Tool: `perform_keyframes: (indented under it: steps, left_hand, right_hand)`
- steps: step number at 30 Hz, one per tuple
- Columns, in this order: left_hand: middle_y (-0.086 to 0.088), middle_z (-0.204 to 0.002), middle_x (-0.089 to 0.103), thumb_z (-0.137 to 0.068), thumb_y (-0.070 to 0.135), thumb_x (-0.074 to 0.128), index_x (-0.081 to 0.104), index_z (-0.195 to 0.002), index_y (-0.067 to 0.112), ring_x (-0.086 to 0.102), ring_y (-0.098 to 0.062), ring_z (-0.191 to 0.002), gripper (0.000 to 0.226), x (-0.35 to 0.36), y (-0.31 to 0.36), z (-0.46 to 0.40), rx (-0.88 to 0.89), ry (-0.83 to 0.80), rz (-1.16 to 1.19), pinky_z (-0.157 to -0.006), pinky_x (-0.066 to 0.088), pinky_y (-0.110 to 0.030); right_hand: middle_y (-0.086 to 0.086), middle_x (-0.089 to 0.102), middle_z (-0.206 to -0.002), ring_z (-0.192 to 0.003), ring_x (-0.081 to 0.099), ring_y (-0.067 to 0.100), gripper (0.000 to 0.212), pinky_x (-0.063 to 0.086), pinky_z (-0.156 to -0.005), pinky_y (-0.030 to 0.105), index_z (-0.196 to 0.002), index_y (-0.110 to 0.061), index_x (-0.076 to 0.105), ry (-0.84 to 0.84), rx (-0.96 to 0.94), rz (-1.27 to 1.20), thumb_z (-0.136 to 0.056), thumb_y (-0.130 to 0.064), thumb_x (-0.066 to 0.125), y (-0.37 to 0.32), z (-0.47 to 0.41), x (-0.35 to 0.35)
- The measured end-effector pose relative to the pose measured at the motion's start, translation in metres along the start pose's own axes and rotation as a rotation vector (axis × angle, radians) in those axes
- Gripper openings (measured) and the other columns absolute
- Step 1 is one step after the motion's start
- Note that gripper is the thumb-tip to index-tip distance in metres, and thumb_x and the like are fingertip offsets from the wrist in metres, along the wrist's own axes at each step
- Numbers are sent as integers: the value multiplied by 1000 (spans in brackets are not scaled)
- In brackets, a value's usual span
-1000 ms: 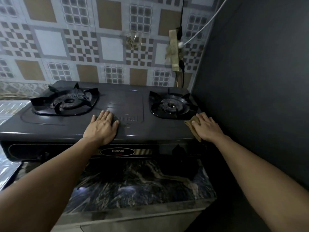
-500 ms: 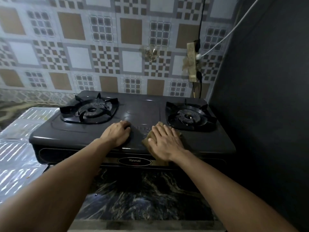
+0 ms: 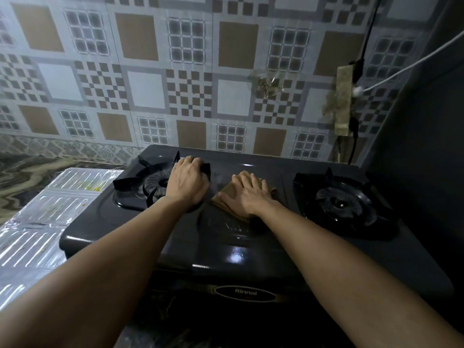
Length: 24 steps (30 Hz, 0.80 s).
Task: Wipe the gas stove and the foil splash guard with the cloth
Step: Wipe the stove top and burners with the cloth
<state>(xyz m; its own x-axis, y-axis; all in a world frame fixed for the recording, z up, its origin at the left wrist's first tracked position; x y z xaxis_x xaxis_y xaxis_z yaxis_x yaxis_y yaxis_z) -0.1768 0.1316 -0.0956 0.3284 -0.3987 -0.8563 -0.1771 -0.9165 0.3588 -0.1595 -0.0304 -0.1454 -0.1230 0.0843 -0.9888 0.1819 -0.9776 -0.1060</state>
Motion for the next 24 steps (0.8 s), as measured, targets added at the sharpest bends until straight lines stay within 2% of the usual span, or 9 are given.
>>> perform_keyframes:
  steps: [3,8,12,15,21,24]
  left_hand:
    - [-20,-126,57,-89,14,42,57,-125,2,48,-36,-120,41,12,-11,-27,-17,-60,7,-105,35,-43]
    - [-18,-128,55,-95,21,41,54,-126,3,48,-35,-122,38,31,-7,-59,39,-134,-14,-106,32,-43]
    - [-16,-139,47,-99,29,35,47,-134,5,36,-30,-136,44,50,0,-79,98,-254,-58,-116,20,-49]
    - [-15,-147,41,-101,33,31,45,-135,6,23,-28,-145,47,66,7,-87,159,-330,-95,-118,13,-54]
    - [-9,-161,18,-100,44,24,31,-148,9,-4,-24,-150,59,82,29,-89,252,-441,-365,-116,-6,-62]
    - [-9,-162,14,-101,44,24,27,-150,8,-5,-23,-150,61,84,55,-93,275,-453,-325,-116,-6,-60]
  right_hand:
    - [7,-9,-162,-148,-11,33,88,-5,-117,56,-154,-21,-1,-30,48,-11,-87,-76,15,-1,-48,-1]
    - [4,-11,-162,-148,-11,34,74,-7,-117,57,-154,-22,-3,-47,159,-43,-95,-63,17,24,-104,-13]
    - [5,-8,-163,-148,-9,36,86,-7,-116,57,-154,-23,0,-42,220,-77,-88,-75,14,40,-120,-19]
    - [4,-9,-163,-148,-11,35,85,-7,-117,56,-154,-25,1,-55,272,-89,-87,-76,14,59,-128,-21]
    - [4,-10,-162,-148,-9,33,97,-1,-118,56,-153,-25,-6,-236,352,-12,-80,-84,18,114,-136,-39]
    - [6,-5,-163,-149,1,34,102,8,-118,56,-153,-25,-7,-369,367,71,-77,-86,22,133,-143,-49]
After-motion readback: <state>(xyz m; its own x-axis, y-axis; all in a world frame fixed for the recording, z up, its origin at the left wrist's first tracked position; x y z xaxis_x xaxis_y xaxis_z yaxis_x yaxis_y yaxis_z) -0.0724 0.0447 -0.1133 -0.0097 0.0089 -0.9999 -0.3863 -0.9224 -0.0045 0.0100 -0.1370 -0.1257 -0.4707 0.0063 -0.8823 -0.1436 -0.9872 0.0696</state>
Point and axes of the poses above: each hand's wrist, its own z-axis away from the middle knuckle, its own x-axis out of the palm, y = z × x, the point moved 4 cm from there along -z, towards the middle knuckle
